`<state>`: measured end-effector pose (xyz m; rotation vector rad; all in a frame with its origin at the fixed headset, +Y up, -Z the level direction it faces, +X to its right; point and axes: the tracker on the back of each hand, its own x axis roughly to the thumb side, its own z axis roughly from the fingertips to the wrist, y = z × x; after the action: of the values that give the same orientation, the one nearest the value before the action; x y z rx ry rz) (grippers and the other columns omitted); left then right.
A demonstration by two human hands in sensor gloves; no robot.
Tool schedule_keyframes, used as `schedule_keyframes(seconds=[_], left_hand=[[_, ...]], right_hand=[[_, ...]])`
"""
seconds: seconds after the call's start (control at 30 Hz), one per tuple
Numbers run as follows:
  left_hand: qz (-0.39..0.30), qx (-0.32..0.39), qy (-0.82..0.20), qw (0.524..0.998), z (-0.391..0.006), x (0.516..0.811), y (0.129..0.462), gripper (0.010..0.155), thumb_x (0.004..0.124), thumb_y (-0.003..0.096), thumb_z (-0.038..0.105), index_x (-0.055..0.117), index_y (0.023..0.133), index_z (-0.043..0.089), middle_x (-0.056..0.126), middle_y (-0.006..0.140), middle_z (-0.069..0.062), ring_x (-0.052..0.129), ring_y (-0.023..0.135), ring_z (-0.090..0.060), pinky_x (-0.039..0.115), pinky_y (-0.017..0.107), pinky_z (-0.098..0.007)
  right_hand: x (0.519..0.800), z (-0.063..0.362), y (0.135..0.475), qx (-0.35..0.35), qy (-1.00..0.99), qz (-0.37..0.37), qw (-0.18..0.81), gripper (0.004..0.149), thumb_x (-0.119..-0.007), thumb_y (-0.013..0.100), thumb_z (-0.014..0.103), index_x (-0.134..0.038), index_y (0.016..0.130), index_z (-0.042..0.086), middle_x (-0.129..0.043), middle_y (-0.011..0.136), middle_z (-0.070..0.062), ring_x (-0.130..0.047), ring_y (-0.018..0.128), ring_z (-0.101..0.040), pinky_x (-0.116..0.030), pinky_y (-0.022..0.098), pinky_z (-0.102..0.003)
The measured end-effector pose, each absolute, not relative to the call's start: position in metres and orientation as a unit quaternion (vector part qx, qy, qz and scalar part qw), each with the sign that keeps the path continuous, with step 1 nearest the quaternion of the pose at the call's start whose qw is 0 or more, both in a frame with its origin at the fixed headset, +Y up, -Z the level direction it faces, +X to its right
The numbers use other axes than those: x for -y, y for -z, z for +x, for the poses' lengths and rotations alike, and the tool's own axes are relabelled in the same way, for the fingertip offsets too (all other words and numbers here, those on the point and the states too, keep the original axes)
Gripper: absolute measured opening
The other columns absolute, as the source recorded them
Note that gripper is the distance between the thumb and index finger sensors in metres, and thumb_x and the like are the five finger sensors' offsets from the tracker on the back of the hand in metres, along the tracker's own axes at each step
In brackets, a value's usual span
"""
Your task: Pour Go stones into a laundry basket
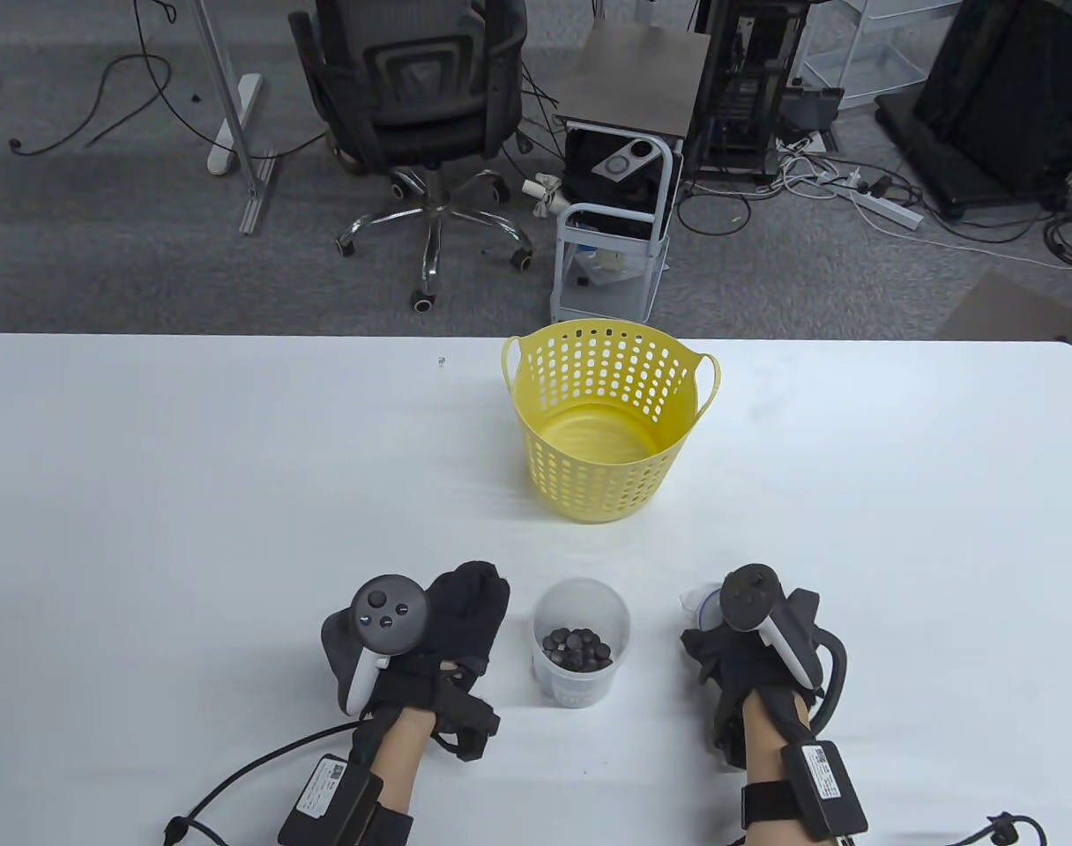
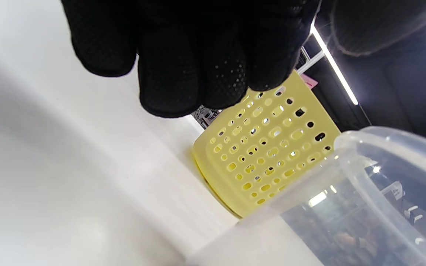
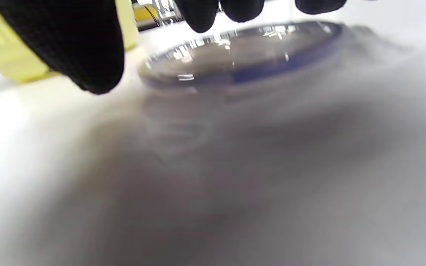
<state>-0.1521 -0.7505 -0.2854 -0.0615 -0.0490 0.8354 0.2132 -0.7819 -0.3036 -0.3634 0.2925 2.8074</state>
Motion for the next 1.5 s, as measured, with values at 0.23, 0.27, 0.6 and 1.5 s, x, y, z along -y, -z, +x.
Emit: schedule_keyframes(seconds=[0.23,0.27,0.6,1.5], left_hand=[[-0.101,0.076,-0.298,0.946,-0.139,0.759,0.292,0.060,0.078,0.0487,0.053,0.061,0.103,0.034,0.073,0.105,0.001,0.086,0.089,-0.030,0.069,0.067,-0.056],[-0.112,0.087,-0.277,0.950,-0.138,0.761,0.293,0.061,0.079,0.0488,0.051,0.059,0.104,0.035,0.071,0.107,0.002,0.085,0.091,-0.030,0.068,0.068,-0.057],[-0.229,0.194,-0.228,0.926,-0.122,0.778,0.297,0.090,0.098,0.0419,0.048,0.039,0.109,0.038,0.051,0.119,0.005,0.068,0.106,-0.028,0.060,0.075,-0.058],[-0.065,0.213,-0.430,0.875,-0.117,0.760,0.285,0.123,0.101,0.0248,0.073,0.018,0.108,0.037,0.046,0.119,-0.001,0.067,0.109,-0.037,0.074,0.067,-0.064]], right_hand=[[0.761,0.190,0.304,-0.084,-0.958,0.037,0.272,0.083,-0.099,0.039,0.047,-0.056,0.104,0.018,-0.059,0.112,-0.017,-0.063,0.096,-0.058,-0.051,0.067,-0.074],[0.760,0.187,0.304,-0.098,-0.952,0.052,0.286,0.083,-0.099,0.039,0.046,-0.057,0.104,0.019,-0.061,0.111,-0.016,-0.066,0.097,-0.057,-0.050,0.067,-0.075],[0.763,0.167,0.304,-0.186,-0.910,0.144,0.342,0.080,-0.103,0.040,0.034,-0.058,0.105,0.019,-0.066,0.110,-0.014,-0.073,0.096,-0.050,-0.055,0.069,-0.068],[0.741,0.152,0.296,-0.122,-0.813,0.222,0.525,0.095,-0.099,0.039,0.054,-0.046,0.109,0.017,-0.053,0.111,-0.024,-0.073,0.090,-0.055,-0.058,0.064,-0.072]])
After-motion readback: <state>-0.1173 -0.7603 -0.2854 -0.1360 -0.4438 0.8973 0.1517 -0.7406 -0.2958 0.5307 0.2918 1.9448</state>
